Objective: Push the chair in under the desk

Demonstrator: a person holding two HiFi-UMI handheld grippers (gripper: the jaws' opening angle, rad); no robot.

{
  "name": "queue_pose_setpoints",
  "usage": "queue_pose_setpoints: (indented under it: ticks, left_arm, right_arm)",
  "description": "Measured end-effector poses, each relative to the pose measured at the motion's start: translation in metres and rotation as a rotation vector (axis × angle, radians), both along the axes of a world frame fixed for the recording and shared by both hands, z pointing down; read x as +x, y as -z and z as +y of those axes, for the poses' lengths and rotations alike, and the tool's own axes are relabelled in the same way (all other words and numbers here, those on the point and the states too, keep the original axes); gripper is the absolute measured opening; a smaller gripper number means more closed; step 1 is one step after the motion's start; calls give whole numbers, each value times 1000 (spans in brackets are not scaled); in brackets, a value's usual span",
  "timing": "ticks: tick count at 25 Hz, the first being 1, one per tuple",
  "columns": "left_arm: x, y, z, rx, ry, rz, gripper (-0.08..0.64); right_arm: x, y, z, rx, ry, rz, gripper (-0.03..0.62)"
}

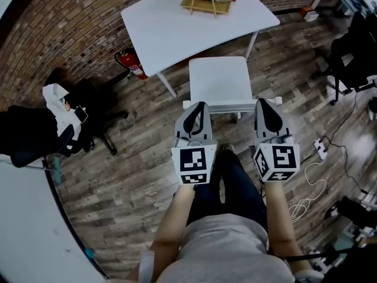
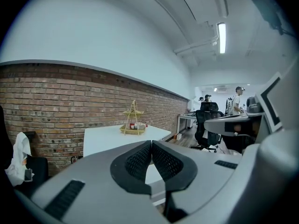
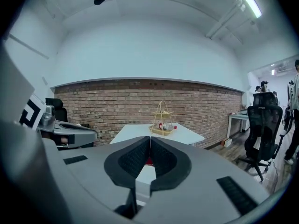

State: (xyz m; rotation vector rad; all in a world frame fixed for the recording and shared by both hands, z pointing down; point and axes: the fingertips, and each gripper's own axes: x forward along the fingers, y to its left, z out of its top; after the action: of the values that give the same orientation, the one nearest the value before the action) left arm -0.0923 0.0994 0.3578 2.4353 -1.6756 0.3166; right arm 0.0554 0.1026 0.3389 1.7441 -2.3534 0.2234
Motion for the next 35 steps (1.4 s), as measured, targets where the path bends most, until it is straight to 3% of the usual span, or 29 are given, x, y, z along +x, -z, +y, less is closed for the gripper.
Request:
queue_pose_setpoints:
  ticks: [8,13,20,27,35]
  left_arm:
    - [-1,-13,-22,-33,-21,-60,16]
    - [19,-35,-35,-91,-115,-148,17]
    - [52,-66,-53,-177,-185,-197,17]
    - [85,-79,-49,-202,-365,-379,17]
    - [98,-95,-49,-321,-446,-389,18]
  right_arm:
    - [-1,-11,-30,-31,68,48,15]
    - [0,-29,-47,-86,143,104,15]
    - [-8,-58,-69,-188,305,181,16]
    - [-4,-77,-69,-250,497,304,17]
    - [-6,-95,-67,-268,687,345,17]
